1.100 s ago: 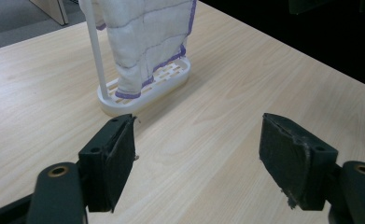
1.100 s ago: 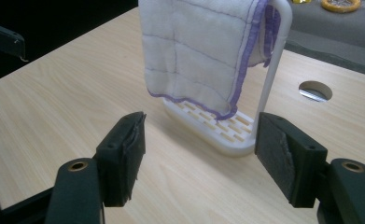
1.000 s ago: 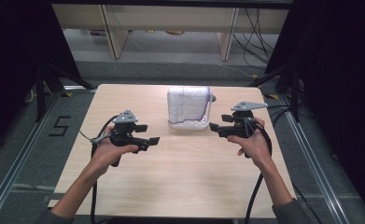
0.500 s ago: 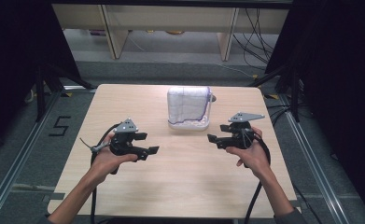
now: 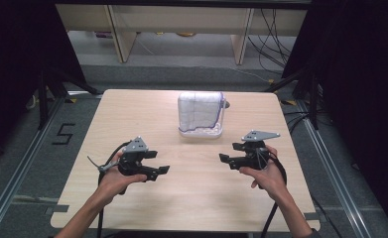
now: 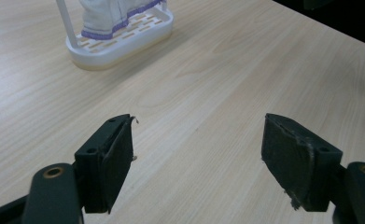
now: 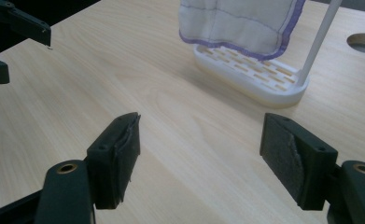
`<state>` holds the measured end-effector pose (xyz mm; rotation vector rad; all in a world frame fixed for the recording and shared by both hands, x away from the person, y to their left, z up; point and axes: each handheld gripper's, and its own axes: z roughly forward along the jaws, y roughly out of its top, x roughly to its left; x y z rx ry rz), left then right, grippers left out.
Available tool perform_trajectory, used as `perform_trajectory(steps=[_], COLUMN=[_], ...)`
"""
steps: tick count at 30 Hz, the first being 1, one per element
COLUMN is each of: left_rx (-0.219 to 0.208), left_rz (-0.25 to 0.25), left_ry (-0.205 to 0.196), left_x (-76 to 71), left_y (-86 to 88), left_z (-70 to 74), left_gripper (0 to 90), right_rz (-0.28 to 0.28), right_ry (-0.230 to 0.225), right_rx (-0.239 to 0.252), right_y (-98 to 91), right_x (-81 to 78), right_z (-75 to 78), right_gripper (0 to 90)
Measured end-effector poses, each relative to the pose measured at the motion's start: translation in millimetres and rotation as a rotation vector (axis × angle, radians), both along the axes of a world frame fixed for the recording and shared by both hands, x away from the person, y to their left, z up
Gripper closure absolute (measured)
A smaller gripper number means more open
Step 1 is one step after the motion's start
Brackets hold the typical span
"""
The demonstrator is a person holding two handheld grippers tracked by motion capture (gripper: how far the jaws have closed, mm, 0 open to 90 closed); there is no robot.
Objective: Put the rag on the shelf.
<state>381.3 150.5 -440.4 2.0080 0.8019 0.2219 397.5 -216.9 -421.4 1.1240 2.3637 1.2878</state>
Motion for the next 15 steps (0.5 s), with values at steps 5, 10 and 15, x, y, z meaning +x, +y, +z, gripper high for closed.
perform_trajectory(steps=[5,10,15], left_rx=[0.012,0.021,0.034], left_rz=[-0.018,-0.021,-0.009], left_ry=[0.003,0.011,0.011], left_x=[-6.8,-16.9,-24.9], left_y=[-1.3,-1.6,0.7], left_z=[-7.8,-18.2,-26.5], left_gripper=[24.7,24.4,24.2], right_rz=[-0.006,-0.013,0.013], right_ry=[0.013,0.043,0.025], right_rx=[0.017,0.029,-0.001], right_y=[-2.0,-3.8,-6.3], right_x=[-8.9,-16.9,-21.7], right_z=[-10.1,-24.6,-37.2], right_gripper=[29.0,29.0,29.0])
